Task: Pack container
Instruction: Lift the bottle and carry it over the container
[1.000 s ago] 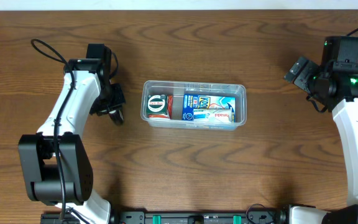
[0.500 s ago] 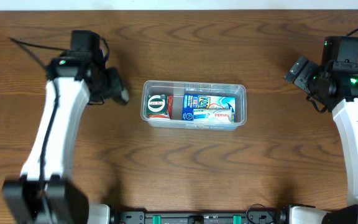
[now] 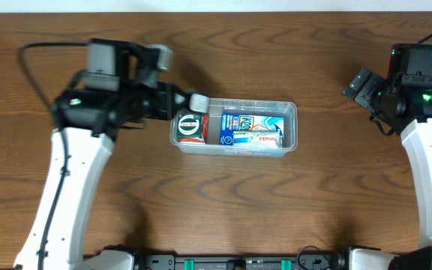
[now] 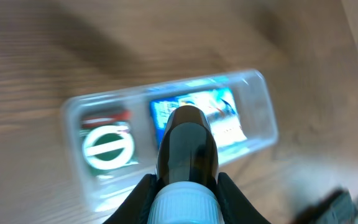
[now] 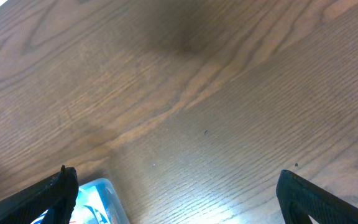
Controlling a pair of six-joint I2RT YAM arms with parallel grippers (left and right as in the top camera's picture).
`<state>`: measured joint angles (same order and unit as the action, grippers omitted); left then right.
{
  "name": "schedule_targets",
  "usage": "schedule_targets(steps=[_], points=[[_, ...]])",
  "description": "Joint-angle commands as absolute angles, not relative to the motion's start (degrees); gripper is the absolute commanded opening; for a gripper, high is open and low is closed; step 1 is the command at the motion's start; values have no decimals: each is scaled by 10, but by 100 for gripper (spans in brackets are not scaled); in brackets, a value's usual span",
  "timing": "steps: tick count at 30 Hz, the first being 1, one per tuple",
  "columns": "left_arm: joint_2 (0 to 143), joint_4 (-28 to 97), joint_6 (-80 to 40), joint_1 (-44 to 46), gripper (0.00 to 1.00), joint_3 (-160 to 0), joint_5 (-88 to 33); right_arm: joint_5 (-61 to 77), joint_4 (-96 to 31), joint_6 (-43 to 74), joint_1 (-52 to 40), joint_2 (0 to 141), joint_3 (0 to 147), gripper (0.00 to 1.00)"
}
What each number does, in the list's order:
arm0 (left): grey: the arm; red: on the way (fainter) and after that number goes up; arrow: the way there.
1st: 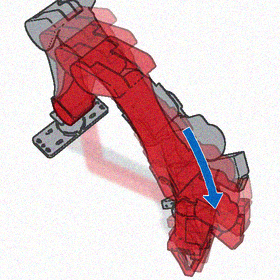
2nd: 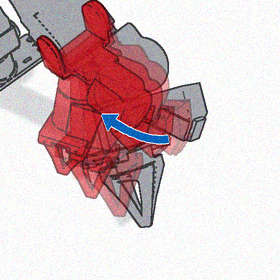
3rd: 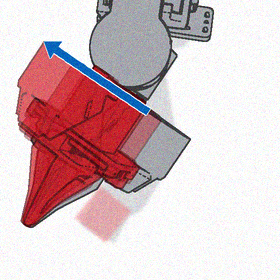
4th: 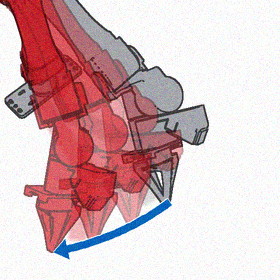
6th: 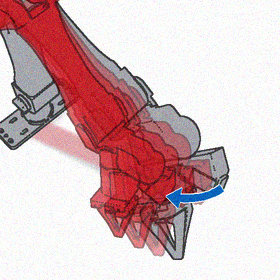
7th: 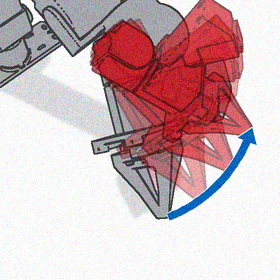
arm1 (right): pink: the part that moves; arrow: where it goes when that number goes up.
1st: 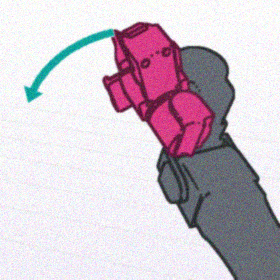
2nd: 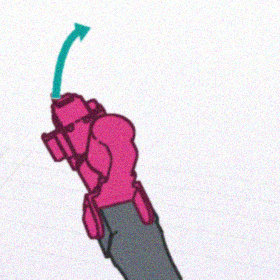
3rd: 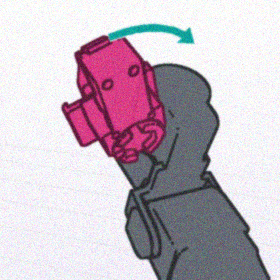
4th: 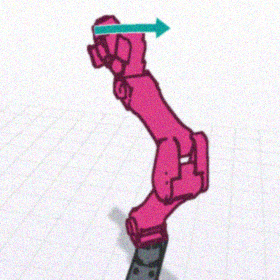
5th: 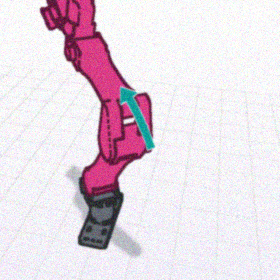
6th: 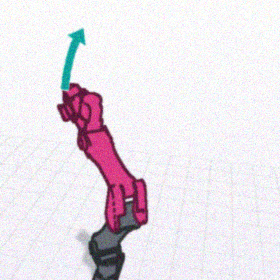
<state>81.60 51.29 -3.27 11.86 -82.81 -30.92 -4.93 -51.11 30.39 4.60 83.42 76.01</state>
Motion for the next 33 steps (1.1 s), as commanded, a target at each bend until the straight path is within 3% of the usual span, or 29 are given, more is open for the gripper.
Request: schedule_targets(steps=[1, 13, 33], points=[[842, 501, -19, 163, 10, -827, -291, -53, -510, 308, 49, 836, 763, 99], [944, 480, -102, 242, 10, -827, -68, -53, -510, 308, 49, 836, 763, 99], [1022, 460, -152, 250, 10, -827, -64, -53, -510, 308, 49, 836, 763, 99]])
